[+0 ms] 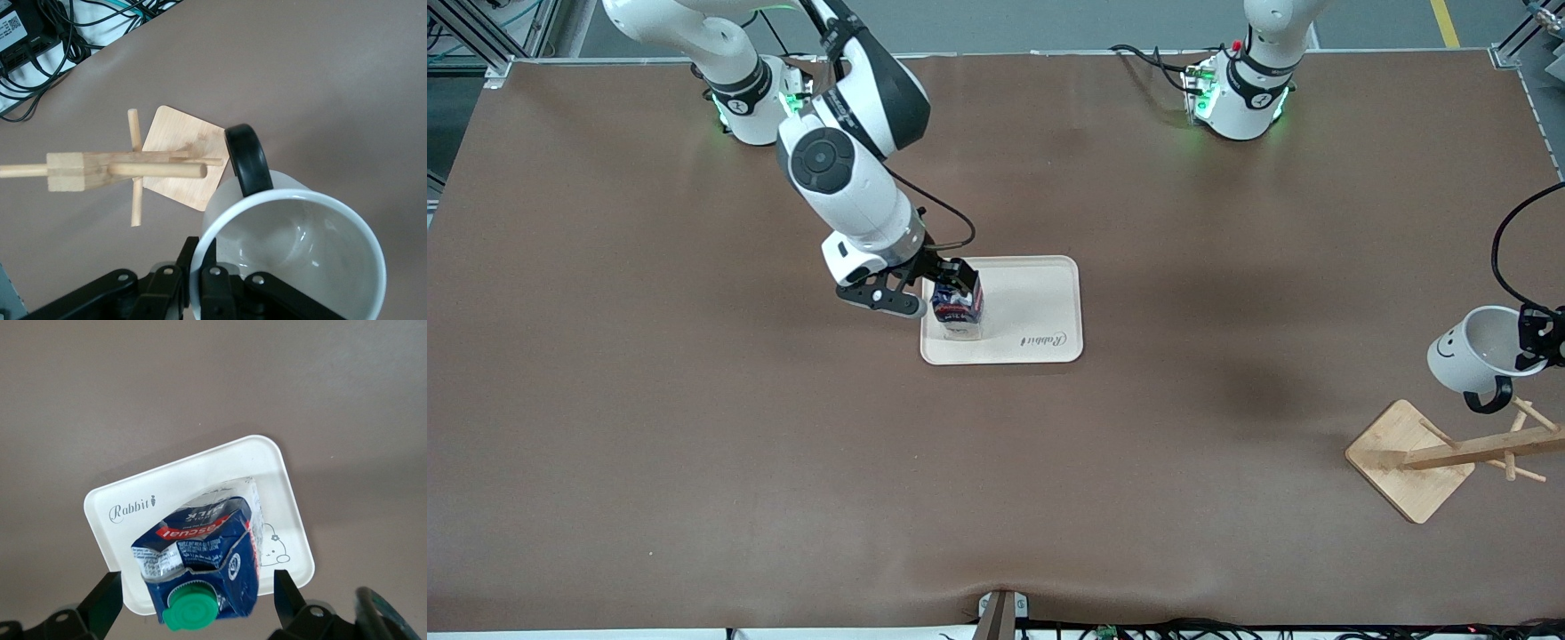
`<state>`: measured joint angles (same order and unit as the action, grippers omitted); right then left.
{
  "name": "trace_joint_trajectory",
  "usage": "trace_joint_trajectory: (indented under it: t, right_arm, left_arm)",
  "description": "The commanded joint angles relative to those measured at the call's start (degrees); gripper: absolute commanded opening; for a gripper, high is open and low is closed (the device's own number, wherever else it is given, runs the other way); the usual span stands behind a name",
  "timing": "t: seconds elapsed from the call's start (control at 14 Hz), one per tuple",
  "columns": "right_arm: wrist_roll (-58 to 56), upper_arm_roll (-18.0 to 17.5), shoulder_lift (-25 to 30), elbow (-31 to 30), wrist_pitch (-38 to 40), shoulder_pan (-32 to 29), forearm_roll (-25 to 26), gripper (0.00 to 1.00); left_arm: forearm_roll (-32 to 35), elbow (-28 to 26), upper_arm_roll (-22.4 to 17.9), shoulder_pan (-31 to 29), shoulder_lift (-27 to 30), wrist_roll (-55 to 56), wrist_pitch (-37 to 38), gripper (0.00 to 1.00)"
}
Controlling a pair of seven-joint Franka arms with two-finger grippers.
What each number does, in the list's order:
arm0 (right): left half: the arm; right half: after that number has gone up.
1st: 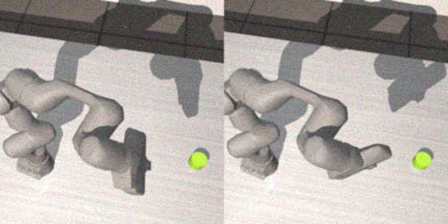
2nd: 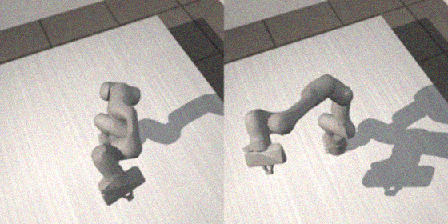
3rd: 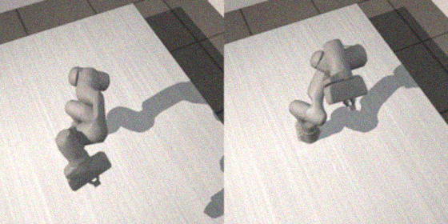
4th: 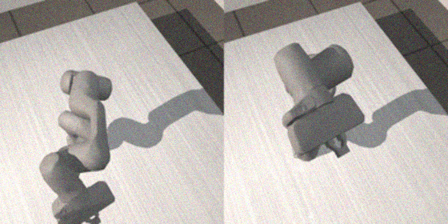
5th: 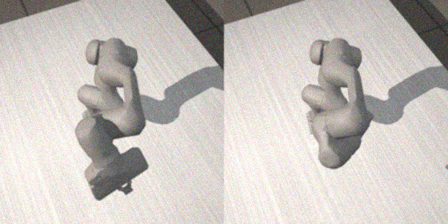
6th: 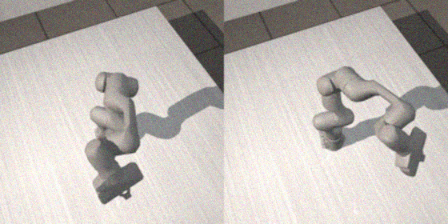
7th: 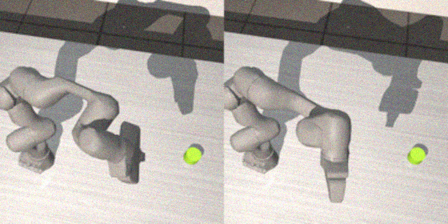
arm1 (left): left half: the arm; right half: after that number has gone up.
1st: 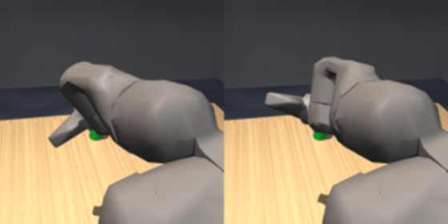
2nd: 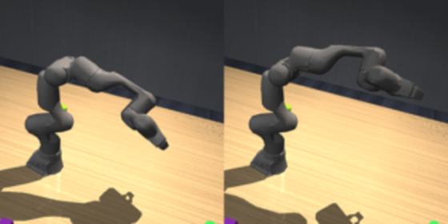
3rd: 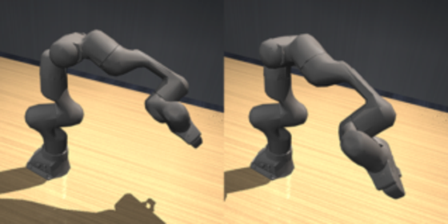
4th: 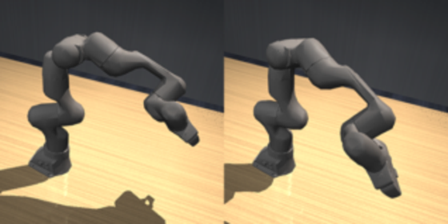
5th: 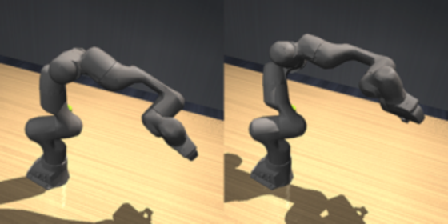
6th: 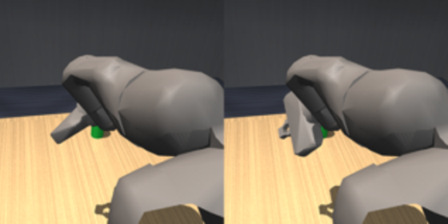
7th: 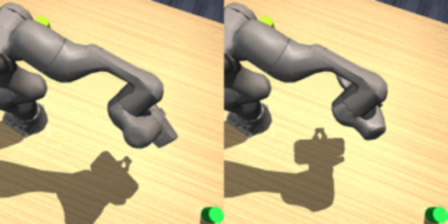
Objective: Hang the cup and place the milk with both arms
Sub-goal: 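Grasp the milk carton with the right gripper while the left carries mug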
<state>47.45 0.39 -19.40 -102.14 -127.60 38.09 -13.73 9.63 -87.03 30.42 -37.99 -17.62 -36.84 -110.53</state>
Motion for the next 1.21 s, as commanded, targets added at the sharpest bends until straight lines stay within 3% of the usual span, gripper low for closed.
trace_joint_trajectory:
  t: [0.0, 0.29, 0.43, 0.64, 0.79, 1.14]
  right_arm:
    - [0.6, 0.7, -2.6, 1.2, -1.0, 0.8, -0.6, 1.00]
    - [0.7, 0.8, -5.0, 1.1, -2.9, 2.1, -0.5, 1.00]
    - [0.6, 0.7, -5.6, 1.1, -2.7, 2.3, -0.5, 0.36]
    - [0.7, 0.7, -5.5, 1.2, -2.0, 2.0, -0.7, 0.00]
    - [0.5, 0.9, -4.9, 1.2, -0.4, 1.5, -0.7, 0.00]
    - [0.1, 1.4, -3.5, 14.1, 24.1, -4.4, -0.4, 0.00]
  left_arm:
    - [-1.0, 3.6, 0.4, -0.9, -2.2, -3.4, 0.2, 0.00]
    - [-1.0, 3.6, 0.4, -1.7, -3.0, -5.4, 0.2, 0.00]
    - [-1.0, 3.7, 0.4, -2.2, -3.1, -6.5, 0.2, 0.00]
    - [-1.1, 4.7, 0.4, -2.7, -4.7, -9.0, 0.2, 0.00]
    - [-1.1, 5.3, 0.4, -3.0, -5.1, -9.3, 0.2, 0.00]
    - [-1.1, 6.0, 0.4, -3.3, -6.4, -9.9, 0.1, 0.00]
